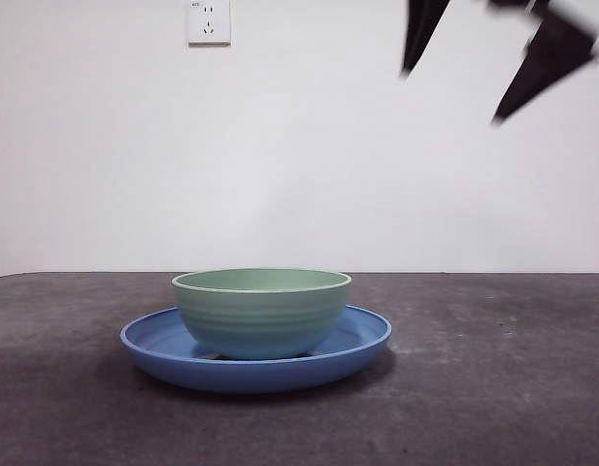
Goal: Place the green bowl on the blue plate
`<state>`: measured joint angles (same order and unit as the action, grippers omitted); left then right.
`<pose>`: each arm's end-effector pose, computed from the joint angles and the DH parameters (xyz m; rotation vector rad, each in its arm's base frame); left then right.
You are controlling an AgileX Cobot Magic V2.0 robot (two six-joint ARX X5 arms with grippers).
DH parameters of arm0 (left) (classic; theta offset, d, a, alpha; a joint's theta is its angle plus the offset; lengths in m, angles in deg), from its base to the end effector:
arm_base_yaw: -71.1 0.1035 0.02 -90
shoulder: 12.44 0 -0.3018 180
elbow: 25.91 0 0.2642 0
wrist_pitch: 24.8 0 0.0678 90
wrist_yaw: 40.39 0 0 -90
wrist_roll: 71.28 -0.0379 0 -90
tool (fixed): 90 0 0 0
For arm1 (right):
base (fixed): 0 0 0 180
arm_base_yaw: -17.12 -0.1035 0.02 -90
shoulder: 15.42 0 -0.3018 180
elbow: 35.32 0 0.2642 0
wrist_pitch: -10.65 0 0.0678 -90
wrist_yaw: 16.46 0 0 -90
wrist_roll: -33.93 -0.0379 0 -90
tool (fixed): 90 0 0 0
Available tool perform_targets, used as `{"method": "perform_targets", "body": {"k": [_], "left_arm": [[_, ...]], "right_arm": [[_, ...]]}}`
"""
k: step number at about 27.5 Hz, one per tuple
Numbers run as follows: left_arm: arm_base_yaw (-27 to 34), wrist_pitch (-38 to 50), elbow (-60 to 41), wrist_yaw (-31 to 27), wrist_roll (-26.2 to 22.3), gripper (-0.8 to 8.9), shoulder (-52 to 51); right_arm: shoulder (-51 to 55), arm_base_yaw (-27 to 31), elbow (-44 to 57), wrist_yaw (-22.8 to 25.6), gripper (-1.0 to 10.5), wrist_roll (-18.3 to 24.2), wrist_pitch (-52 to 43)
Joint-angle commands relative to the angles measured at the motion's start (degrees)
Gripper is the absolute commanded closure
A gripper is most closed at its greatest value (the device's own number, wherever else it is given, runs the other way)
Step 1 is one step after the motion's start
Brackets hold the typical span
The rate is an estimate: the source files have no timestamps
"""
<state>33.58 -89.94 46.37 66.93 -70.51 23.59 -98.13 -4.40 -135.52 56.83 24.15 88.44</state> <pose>0.0566 -0.0577 0.3870 0.0797 0.5218 -0.9326 0.2614 0.1148 0.3918 0.1037 1.1178 0.5104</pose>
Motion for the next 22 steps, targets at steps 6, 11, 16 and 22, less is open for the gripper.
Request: {"method": "perform_targets", "body": {"k": [6,11,16,22], "left_arm": [[-0.3,0.7,0.5,0.3,-0.1,1.26,0.2],[-0.3,0.7,0.5,0.3,-0.1,1.26,0.2],[-0.3,0.7,0.5,0.3,-0.1,1.26,0.2],[-0.3,0.6,0.5,0.3,-0.1,1.26,0.2]], "right_arm": [[15.7,-11.7,-0.1,10.9,3.0,0.9,5.4],[26.6,-23.4,5.0,12.7,3.0,-3.1,4.9],[35.0,-27.3,13.9,16.0,3.0,-5.2,4.8],[44.3,-27.5,23.3,19.0,3.0,-7.5,4.4]]}}
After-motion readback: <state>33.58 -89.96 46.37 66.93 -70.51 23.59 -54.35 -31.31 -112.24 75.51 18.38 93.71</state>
